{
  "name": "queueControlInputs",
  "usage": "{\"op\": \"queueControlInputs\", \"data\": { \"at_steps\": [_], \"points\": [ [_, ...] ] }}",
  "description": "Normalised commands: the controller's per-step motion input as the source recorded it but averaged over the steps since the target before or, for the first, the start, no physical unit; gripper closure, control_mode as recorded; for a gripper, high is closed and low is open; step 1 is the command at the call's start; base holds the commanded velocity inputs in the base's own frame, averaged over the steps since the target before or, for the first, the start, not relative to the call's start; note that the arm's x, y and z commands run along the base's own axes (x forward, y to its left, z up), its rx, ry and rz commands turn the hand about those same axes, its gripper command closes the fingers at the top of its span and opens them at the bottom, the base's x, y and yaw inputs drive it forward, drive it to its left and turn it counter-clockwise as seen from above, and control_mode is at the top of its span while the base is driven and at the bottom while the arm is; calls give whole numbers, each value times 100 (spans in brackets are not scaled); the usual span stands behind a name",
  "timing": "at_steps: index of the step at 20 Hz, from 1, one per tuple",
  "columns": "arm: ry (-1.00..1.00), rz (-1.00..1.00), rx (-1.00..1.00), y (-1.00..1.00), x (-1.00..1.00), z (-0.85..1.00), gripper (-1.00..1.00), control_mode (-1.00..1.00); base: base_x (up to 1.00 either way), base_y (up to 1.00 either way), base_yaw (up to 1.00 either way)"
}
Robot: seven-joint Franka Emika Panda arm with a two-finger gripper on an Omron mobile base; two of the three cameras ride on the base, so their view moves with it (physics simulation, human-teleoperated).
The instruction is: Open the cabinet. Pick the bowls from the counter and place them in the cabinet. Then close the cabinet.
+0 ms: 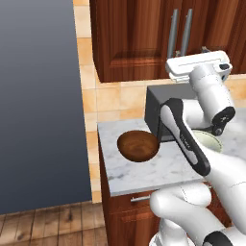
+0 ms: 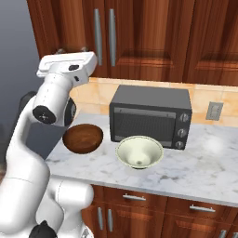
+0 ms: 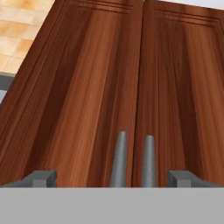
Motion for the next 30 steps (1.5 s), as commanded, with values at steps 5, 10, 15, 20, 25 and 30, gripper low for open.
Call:
{"op": "queueControlInputs", "data": {
  "at_steps": [5, 10, 15, 20, 25, 30],
  "points": [
    [8, 0, 0, -2, 49, 0, -100, -100, 0, 0, 0],
    [9, 0, 3, -15, 52, 0, -100, -100, 0, 0, 0],
    [11, 4, 7, -29, 55, 0, -100, -100, 0, 0, 0],
    [10, 5, 1, -3, 60, 0, -100, -100, 0, 0, 0],
    [11, 3, 0, 0, 68, 0, -100, -100, 0, 0, 0],
    [14, 5, 0, 0, 87, -1, -100, -100, 0, 0, 0]
  ]
}}
